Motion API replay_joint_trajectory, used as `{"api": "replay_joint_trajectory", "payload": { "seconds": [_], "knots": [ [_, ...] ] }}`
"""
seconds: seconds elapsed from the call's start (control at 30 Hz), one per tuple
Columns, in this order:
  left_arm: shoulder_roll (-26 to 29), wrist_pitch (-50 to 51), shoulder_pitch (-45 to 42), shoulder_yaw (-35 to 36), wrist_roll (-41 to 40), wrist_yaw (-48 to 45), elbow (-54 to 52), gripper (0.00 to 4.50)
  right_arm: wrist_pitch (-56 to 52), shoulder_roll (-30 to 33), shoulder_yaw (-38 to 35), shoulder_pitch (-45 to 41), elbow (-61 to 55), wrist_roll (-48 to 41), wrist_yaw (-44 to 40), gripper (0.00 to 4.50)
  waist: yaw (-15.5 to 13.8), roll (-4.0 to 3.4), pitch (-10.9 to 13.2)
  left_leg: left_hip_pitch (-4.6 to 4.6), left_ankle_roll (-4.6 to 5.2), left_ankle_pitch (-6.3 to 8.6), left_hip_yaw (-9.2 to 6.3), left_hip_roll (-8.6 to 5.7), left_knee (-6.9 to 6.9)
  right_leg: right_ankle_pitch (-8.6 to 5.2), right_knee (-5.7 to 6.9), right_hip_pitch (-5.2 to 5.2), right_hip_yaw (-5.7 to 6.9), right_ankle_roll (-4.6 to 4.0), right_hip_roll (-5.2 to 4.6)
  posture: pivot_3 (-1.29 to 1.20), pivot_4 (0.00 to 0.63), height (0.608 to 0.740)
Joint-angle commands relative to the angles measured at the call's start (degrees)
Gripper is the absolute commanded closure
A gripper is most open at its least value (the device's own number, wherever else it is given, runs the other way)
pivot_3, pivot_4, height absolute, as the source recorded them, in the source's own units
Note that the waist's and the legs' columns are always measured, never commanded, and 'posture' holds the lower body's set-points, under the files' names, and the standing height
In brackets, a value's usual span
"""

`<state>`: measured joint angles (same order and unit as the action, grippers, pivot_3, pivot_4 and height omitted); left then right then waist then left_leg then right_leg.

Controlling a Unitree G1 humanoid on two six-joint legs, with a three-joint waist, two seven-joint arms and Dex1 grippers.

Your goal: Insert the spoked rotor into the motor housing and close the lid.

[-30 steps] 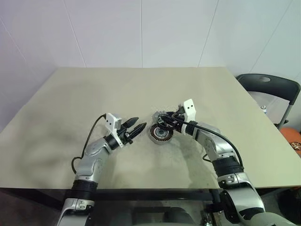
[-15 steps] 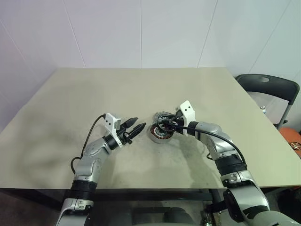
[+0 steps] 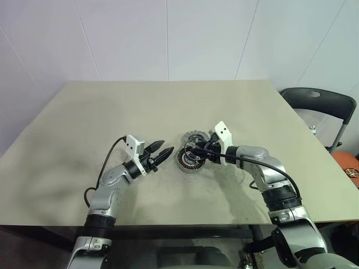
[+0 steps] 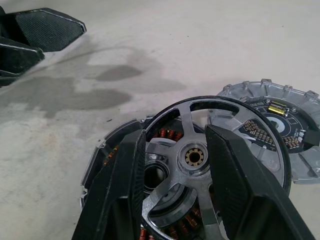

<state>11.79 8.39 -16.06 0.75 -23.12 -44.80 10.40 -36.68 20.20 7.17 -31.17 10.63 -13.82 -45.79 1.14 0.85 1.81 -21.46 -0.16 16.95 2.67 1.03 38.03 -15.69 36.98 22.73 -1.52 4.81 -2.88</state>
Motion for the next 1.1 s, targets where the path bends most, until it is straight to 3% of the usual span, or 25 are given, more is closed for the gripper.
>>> {"api": "replay_joint_trajectory", "payload": {
  "seconds": [0.03, 0.33, 0.47, 0.6, 0.97, 1.1],
  "knots": [
    [0.0, -0.9, 0.0, 0.0, 0.2, 0.0, -1.3, 1.81, -2.5, -0.8, 2.2, 1.5, -2.6, -2.4, -3.2, 2.56, 0.0, 0.00, 0.0, -0.01, 0.00, 0.00, 0.00, 0.00, -0.01, 0.00, 0.00, 0.01, 0.00, 0.00, 0.00, 0.00, 0.000, 0.740],
    [-0.1, -0.9, 0.2, -0.2, 0.4, 0.0, -1.1, 1.81, -4.5, -2.1, -0.5, 1.5, -4.8, -5.4, -3.1, 2.56, 0.0, 0.00, 0.0, 0.01, -0.01, 0.00, 0.01, 0.09, -0.03, -0.01, 0.01, 0.02, 0.00, -0.02, 0.08, 0.00, 0.000, 0.740],
    [-0.1, -1.0, 0.1, -0.2, 0.4, 0.0, -0.9, 1.81, 2.3, 0.8, 5.9, 2.0, -1.4, 3.9, 0.1, 2.56, -0.2, -0.01, 0.0, -0.05, -0.01, 0.00, 0.02, -0.01, -0.01, -0.01, 0.00, 0.05, 0.02, -0.02, 0.05, 0.00, 0.000, 0.740],
    [-0.1, -1.0, 0.2, -0.2, 0.4, 0.0, -1.1, 1.81, 5.0, 0.8, 6.5, 1.8, -1.2, 5.1, 1.0, 2.56, -0.4, 0.00, 0.0, -0.03, 0.00, 0.00, 0.02, -0.11, 0.12, -0.02, 0.00, -0.05, 0.02, -0.04, -0.06, 0.00, 0.000, 0.740],
    [-0.2, -1.1, 0.3, -0.4, 0.8, 0.0, -0.5, 1.81, -0.5, -0.1, 1.9, 5.4, -8.4, -8.8, -9.7, 2.56, -0.4, -0.02, 0.0, -0.11, 0.00, 0.00, -0.04, -0.08, 0.08, 0.00, -0.01, 0.03, 0.05, -0.02, -0.11, 0.00, 0.000, 0.740],
    [-0.3, -1.2, 0.0, -0.4, 1.0, 0.0, -0.2, 1.81, 0.3, -2.2, -2.4, 3.2, -6.7, -11.4, -6.5, 2.56, -0.2, -0.02, 0.0, -0.05, 0.00, 0.00, -0.04, -0.07, 0.09, -0.01, 0.01, -0.01, 0.05, -0.02, -0.10, 0.00, 0.000, 0.740]
  ]
}}
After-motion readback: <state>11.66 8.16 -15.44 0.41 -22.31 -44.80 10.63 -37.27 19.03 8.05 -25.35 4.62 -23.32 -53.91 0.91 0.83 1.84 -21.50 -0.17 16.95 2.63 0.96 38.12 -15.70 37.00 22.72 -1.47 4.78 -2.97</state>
